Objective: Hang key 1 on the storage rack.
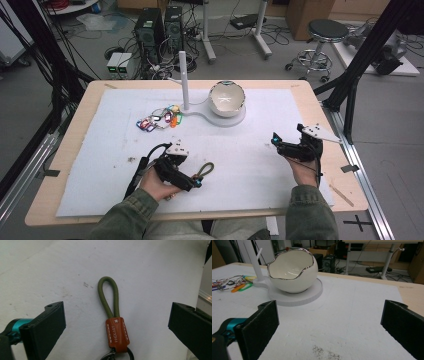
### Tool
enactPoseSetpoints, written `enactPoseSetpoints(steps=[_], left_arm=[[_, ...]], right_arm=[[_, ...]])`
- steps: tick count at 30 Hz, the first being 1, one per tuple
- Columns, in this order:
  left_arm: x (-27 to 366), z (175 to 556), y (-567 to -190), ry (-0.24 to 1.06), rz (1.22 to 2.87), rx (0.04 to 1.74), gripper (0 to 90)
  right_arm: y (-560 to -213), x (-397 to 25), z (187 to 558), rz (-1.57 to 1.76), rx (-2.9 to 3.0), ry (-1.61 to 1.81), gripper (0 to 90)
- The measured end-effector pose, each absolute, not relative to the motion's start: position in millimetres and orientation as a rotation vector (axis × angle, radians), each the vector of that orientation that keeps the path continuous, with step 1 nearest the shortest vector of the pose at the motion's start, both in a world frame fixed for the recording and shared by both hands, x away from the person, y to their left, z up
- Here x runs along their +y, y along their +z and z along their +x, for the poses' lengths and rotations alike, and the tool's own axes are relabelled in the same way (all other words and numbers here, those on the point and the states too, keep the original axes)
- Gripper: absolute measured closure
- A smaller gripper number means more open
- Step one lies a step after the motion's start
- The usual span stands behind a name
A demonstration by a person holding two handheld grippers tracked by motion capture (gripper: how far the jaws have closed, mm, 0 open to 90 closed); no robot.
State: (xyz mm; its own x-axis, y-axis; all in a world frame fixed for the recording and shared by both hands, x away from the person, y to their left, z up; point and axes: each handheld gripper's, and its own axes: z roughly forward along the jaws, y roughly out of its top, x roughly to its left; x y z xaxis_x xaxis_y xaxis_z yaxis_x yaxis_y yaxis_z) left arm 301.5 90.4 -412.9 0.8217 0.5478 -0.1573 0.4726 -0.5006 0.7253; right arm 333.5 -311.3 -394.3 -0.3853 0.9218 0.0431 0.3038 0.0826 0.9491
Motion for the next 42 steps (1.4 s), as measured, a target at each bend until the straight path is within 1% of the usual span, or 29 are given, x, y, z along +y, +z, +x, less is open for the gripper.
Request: enactPoseSetpoints(steps=[13, 15, 16, 17, 20, 24, 26, 29, 30, 33, 36, 37, 42], left_arm=[[81, 300, -424, 0.087, 2.290, 0.743, 2.0], [81, 300, -424, 0.092, 2.297, 0.732, 4.9], [81, 299, -424, 0.093, 2.294, 0.733, 9.2], [81, 299, -423, 0.095, 2.297, 0.735, 9.2], [81, 298, -422, 0.101, 2.300, 0.725, 19.0], [80, 298, -425, 0.110, 2.316, 0.734, 24.7], [80, 298, -426, 0.091, 2.332, 0.727, 25.8], [77, 296, -428, 0.063, 2.361, 0.737, 30.9], [77, 296, -428, 0.082, 2.371, 0.743, 34.9], [78, 297, -427, 0.084, 2.352, 0.758, 44.3], [79, 296, -427, 0.138, 2.365, 0.765, 59.6], [79, 296, -427, 0.145, 2.366, 0.766, 63.0], [79, 295, -426, 0.174, 2.378, 0.750, 68.7]], right_arm=[[-395, -311, 334, 1.211, 1.765, 1.313, 0.8], [-395, -311, 334, 1.211, 1.767, 1.314, 0.8], [-395, -311, 334, 1.211, 1.773, 1.316, 0.8], [-395, -311, 334, 1.211, 1.773, 1.316, 0.8], [-395, -311, 334, 1.208, 1.780, 1.321, 0.8], [-395, -311, 334, 1.214, 1.778, 1.325, 0.8], [-395, -311, 334, 1.217, 1.776, 1.327, 0.8], [-395, -312, 334, 1.216, 1.775, 1.326, 0.8], [-395, -312, 334, 1.217, 1.777, 1.326, 0.8], [-395, -311, 334, 1.219, 1.778, 1.331, 0.8], [-394, -311, 333, 1.218, 1.771, 1.342, 0.8], [-394, -311, 333, 1.218, 1.770, 1.344, 0.8], [-394, -311, 333, 1.219, 1.770, 1.342, 0.8]])
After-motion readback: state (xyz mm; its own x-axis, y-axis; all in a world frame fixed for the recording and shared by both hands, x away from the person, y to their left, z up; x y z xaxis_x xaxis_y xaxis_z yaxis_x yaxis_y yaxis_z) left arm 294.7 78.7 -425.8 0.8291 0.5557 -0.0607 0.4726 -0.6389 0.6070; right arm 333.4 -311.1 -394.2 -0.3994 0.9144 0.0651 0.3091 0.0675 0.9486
